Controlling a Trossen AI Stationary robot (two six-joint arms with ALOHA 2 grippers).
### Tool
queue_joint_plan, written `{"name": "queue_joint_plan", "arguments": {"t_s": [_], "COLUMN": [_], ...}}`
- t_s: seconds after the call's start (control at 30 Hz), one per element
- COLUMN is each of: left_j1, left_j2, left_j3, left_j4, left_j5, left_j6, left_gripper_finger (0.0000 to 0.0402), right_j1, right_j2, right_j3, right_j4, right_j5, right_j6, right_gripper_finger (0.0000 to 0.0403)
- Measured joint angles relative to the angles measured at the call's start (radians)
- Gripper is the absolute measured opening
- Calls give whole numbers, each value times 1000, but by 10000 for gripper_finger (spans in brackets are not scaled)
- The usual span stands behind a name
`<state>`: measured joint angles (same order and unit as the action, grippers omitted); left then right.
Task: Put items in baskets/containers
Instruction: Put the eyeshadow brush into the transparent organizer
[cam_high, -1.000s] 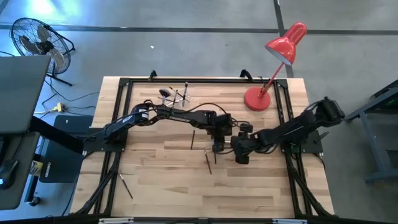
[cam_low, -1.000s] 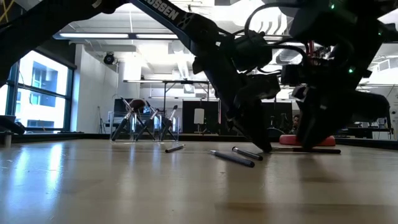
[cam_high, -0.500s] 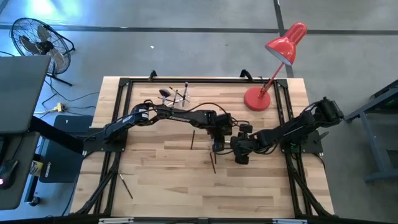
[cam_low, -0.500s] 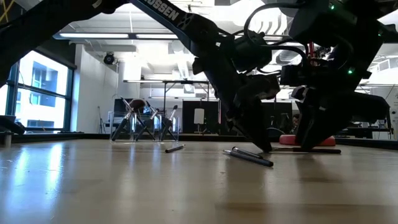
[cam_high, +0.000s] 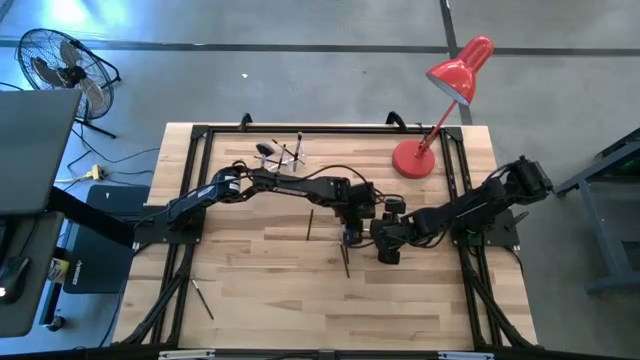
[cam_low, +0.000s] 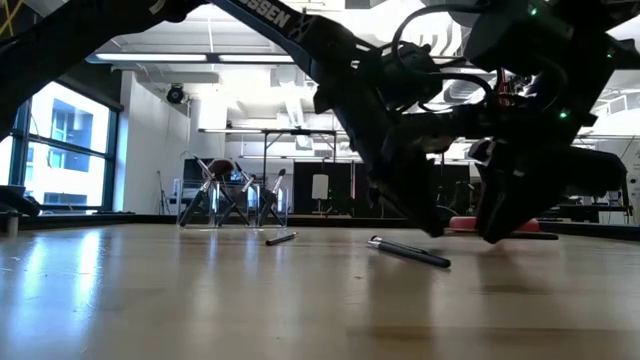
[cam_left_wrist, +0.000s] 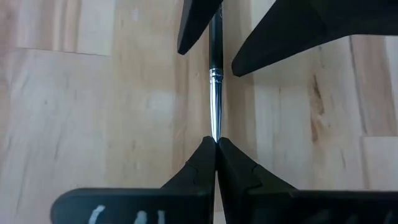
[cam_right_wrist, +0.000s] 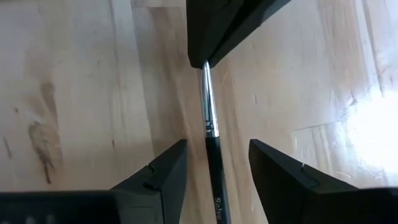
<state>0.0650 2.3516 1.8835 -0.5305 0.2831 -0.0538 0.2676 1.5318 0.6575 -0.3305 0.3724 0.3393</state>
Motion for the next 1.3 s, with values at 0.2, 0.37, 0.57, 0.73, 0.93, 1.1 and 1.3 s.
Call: {"name": "queue_joint_plan", "arguments": {"t_s": [0.2,0.37,0.57,0.73,0.93,1.1,1.3], "left_j1": [0,0,0,1,0,0,0], "left_j2": [-1,-2,-5,-6,-6,-6,-6], "left_j3": [1,30,104,149,149,149,149], "left_j4": [6,-6,-46,-155,-179,-196,-202], "left_j5": [17,22,41,3,12,13,9], "left_j6": [-16,-22,-3,50,57,57,57], "left_gripper_finger": [0,0,0,0,0,0,0], "right_j1": [0,0,0,0,-2,-19,-39], "right_j2": [0,0,0,0,1,1,1], "right_j3": [0,0,0,0,0,0,0], "right_j4": [0,0,0,-2,-3,15,60], "right_j5": [-25,-36,-36,-22,-5,-2,-8], "right_j6": [-1,-4,-4,-7,-8,-8,-36], "right_gripper_finger": [139,122,117,117,117,117,117]}}
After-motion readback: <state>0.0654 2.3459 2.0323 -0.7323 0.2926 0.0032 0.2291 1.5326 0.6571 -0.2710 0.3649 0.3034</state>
